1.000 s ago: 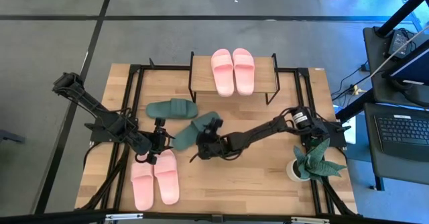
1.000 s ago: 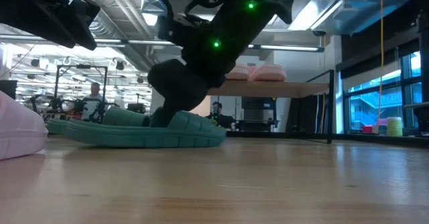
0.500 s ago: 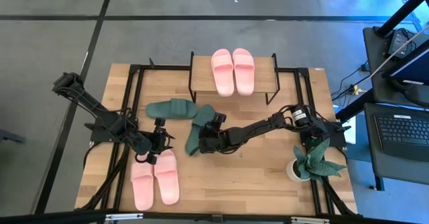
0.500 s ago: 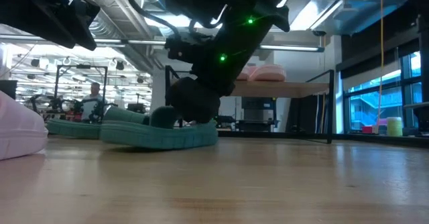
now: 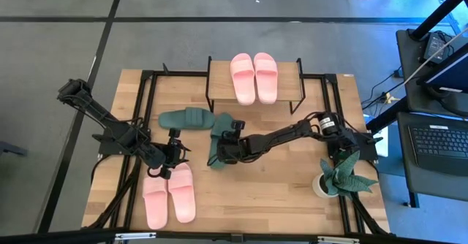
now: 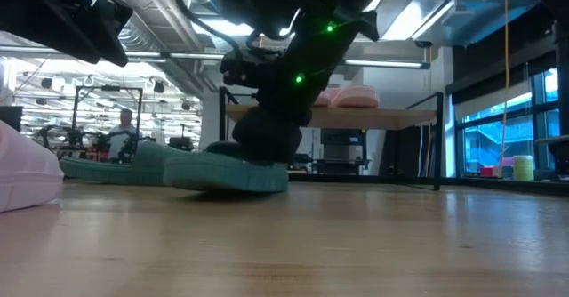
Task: Pick and place slides into the shelf
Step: Put the green slipper under the shelf
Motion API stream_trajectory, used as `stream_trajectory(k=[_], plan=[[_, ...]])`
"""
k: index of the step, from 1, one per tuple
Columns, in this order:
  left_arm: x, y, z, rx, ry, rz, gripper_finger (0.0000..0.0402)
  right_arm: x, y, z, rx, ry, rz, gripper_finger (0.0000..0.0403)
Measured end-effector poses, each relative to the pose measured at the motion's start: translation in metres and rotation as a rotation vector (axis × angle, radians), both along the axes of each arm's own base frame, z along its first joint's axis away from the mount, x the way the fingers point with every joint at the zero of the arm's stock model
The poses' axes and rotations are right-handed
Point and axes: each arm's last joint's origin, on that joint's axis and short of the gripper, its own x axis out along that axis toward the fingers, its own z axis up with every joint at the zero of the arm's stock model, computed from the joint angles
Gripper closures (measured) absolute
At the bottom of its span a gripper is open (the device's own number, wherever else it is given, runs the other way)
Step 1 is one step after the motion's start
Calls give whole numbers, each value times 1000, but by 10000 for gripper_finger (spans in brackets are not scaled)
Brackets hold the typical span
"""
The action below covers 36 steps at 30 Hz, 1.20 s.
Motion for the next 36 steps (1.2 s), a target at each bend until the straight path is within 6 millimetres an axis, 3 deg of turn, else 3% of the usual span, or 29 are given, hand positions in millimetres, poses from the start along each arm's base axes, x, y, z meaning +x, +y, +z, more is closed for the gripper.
stream_trajectory(k=[6, 17, 25, 36], plan=[[0, 0, 0, -4, -2, 2, 237, -11, 6, 18, 9, 7, 45, 387], [0, 0, 0, -6, -5, 2, 237, -73, 12, 41, 58, -82, 70, 387], [0, 0, 1, -8, -7, 2, 237, -110, 0, 27, 6, -52, -17, 387], [0, 0, 1, -7, -7, 2, 237, -169, -36, 0, -37, 27, -160, 387]])
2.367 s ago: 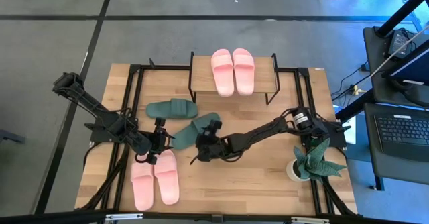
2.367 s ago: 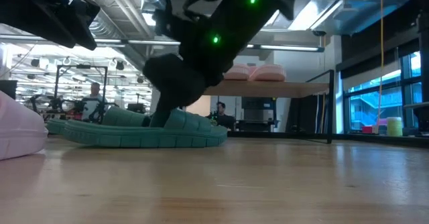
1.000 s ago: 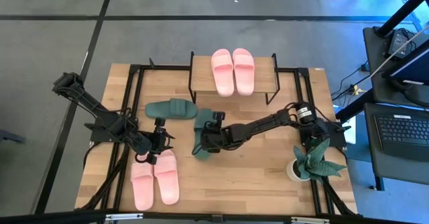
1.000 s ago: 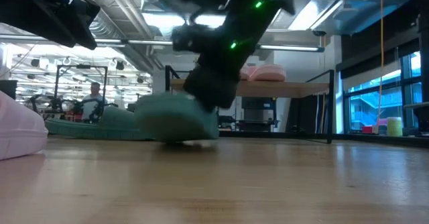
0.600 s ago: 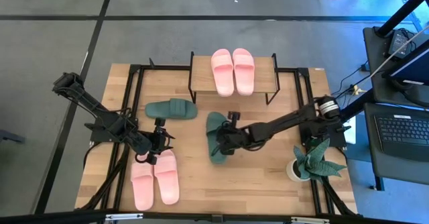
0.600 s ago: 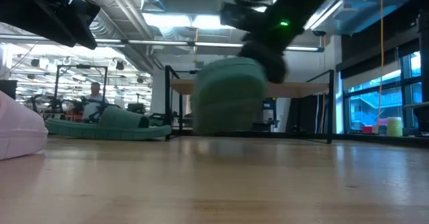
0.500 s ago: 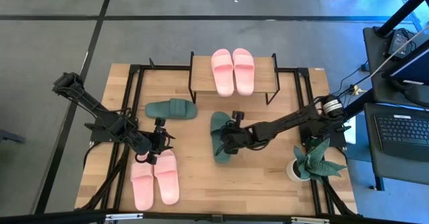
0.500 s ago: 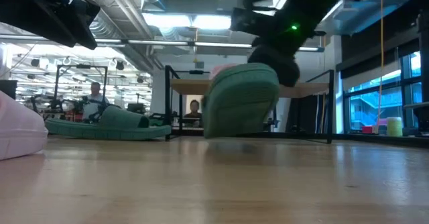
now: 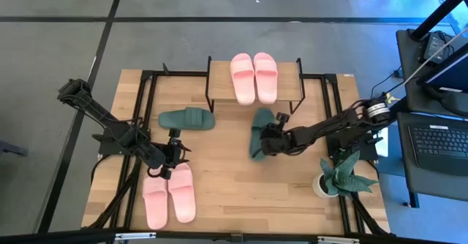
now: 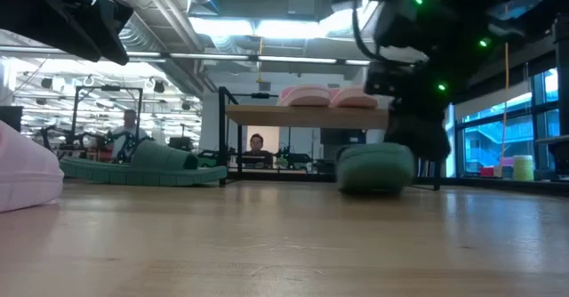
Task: Pick and place slides into the shelf
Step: Put the green slipper under the shelf
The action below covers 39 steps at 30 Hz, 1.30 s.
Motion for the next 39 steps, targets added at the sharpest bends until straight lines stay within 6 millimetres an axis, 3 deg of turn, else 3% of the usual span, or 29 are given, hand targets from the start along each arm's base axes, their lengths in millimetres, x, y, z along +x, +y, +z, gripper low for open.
stream_trajectory(k=[8, 13, 23, 39], plan=[[0, 0, 0, 0, 0, 1, 237, -37, -20, 8, -26, -27, 1, 387], [0, 0, 0, 0, -1, 1, 237, -47, -29, 10, -16, -36, 52, 387], [0, 0, 0, 0, -1, 1, 237, -52, -43, -1, -2, -12, 42, 365], [0, 0, 0, -3, -1, 3, 237, -53, -43, -2, -14, 19, 66, 347]])
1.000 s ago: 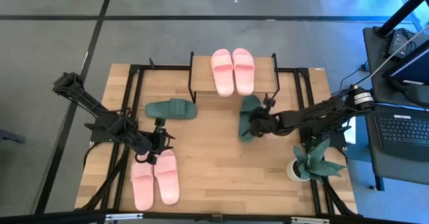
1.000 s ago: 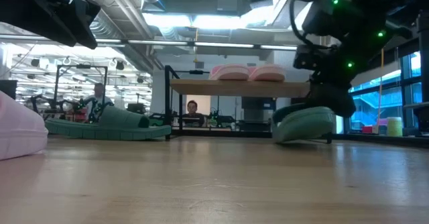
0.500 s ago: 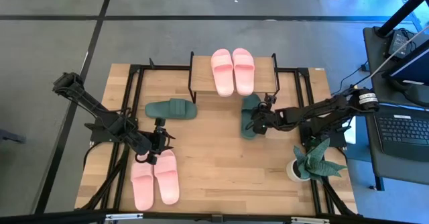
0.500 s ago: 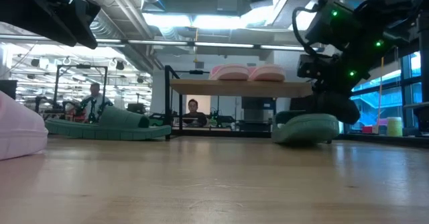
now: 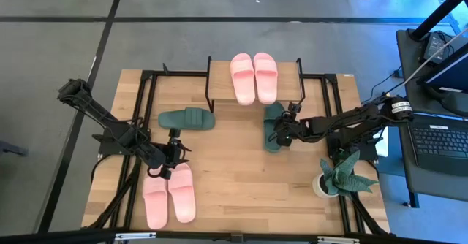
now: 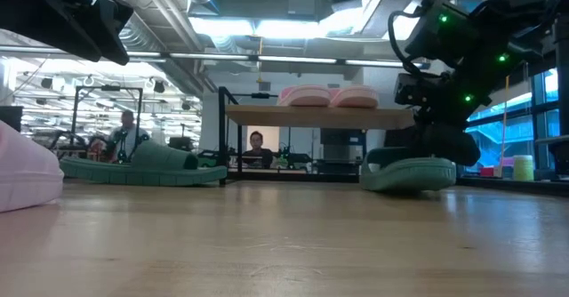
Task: Pick and place slides into the shelf
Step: Put the green slipper under the shelf
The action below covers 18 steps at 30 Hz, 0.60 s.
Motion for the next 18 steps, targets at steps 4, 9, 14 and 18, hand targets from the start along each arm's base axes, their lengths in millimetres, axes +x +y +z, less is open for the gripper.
stream_trajectory(k=[4, 9, 14, 18], plan=[[0, 0, 0, 0, 0, 0, 237, 0, 0, 0, 6, -10, -10, 311], [0, 0, 0, 0, 0, 0, 237, 0, 0, 0, 9, -15, -15, 242], [0, 0, 0, 0, 0, 0, 237, 0, 0, 0, 21, -35, -35, 190], [0, 0, 0, 0, 0, 0, 237, 0, 1, 0, 29, -47, -44, 167]])
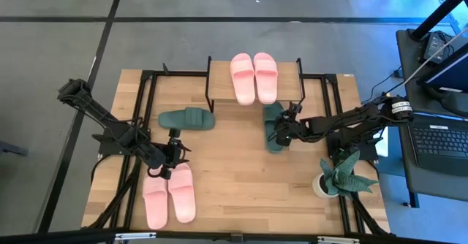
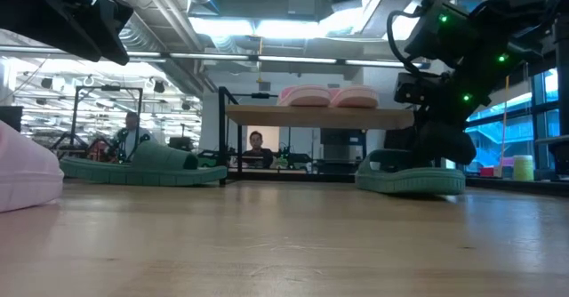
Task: Pick and place slides into the shelf
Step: Put the green slipper under the shelf
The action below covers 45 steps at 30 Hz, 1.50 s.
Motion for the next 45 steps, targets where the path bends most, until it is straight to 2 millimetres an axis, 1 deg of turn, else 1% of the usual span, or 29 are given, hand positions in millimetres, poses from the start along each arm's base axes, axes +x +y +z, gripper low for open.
stream_trajectory(k=[4, 13, 16, 20, 27, 31, 38, 42, 45], plan=[[0, 0, 0, 0, 0, 0, 237, 0, 2, 0, 0, -1, 8, 158], [0, 0, 0, 0, 0, 0, 237, 1, 8, 0, 1, -4, 34, 157], [0, 0, 0, 0, 0, 0, 237, 2, 10, 3, 26, -22, 52, 157], [0, 0, 0, 0, 0, 0, 237, 10, 11, 14, 69, -47, 66, 157], [0, 0, 0, 0, 0, 0, 237, 19, 14, 38, 105, -1, 58, 157], [0, 0, 0, 1, 1, 1, 237, 28, 25, 54, 214, -32, 125, 157], [0, 0, 0, 0, 0, 1, 237, 42, 49, 78, 503, -92, 337, 157], [0, 0, 0, 0, 0, 1, 237, 41, 57, 78, 663, -93, 369, 157], [0, 0, 0, 0, 0, 1, 237, 36, 59, 68, 777, -67, 327, 157]])
